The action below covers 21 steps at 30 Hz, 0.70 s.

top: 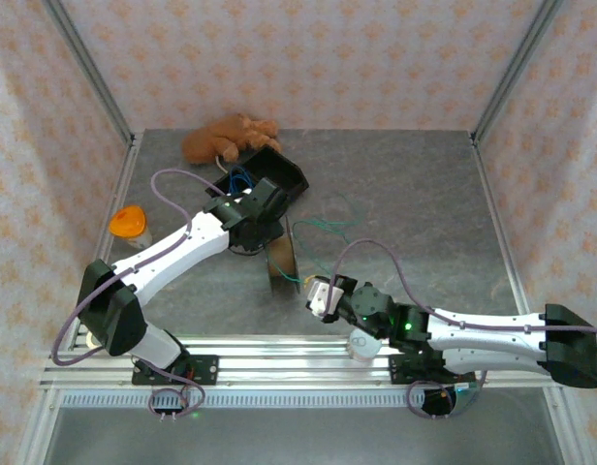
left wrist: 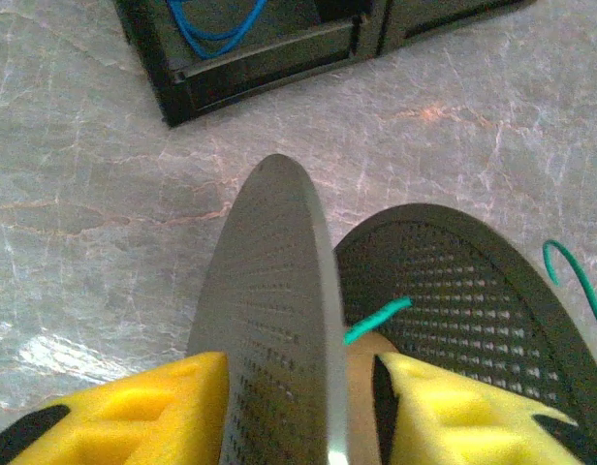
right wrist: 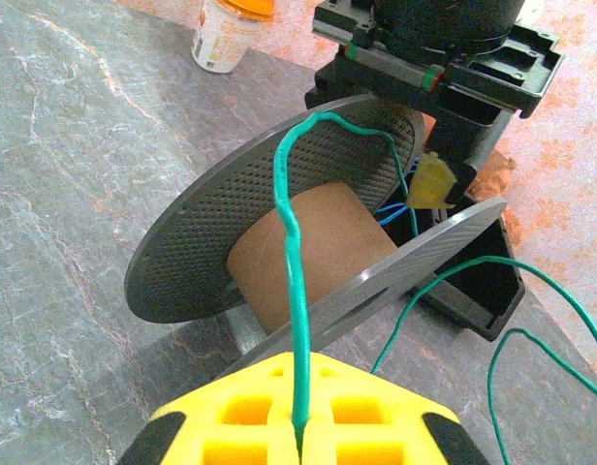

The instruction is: Wrap the cables

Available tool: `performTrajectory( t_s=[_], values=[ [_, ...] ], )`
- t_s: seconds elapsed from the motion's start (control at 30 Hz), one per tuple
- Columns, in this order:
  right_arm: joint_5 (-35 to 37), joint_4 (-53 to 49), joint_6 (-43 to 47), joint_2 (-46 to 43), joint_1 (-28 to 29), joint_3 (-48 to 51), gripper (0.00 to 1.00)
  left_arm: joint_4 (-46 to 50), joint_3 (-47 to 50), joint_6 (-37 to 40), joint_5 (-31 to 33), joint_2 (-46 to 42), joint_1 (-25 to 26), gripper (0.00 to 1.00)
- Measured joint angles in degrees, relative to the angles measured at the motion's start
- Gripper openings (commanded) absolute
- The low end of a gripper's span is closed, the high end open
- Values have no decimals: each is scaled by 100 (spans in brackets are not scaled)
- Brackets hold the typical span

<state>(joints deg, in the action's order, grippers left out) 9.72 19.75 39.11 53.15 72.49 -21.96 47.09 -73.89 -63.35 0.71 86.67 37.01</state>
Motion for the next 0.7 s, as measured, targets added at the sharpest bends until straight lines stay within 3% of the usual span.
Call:
performTrajectory(
  t_s=[0.27, 0.7],
  values=[
    [39, 0, 0, 4, 0, 0, 0, 223, -162, 216, -72, 4, 48, 49],
    [42, -2, 0, -2, 0, 0, 0, 601, -256, 446, 79, 127, 199, 11]
  ],
)
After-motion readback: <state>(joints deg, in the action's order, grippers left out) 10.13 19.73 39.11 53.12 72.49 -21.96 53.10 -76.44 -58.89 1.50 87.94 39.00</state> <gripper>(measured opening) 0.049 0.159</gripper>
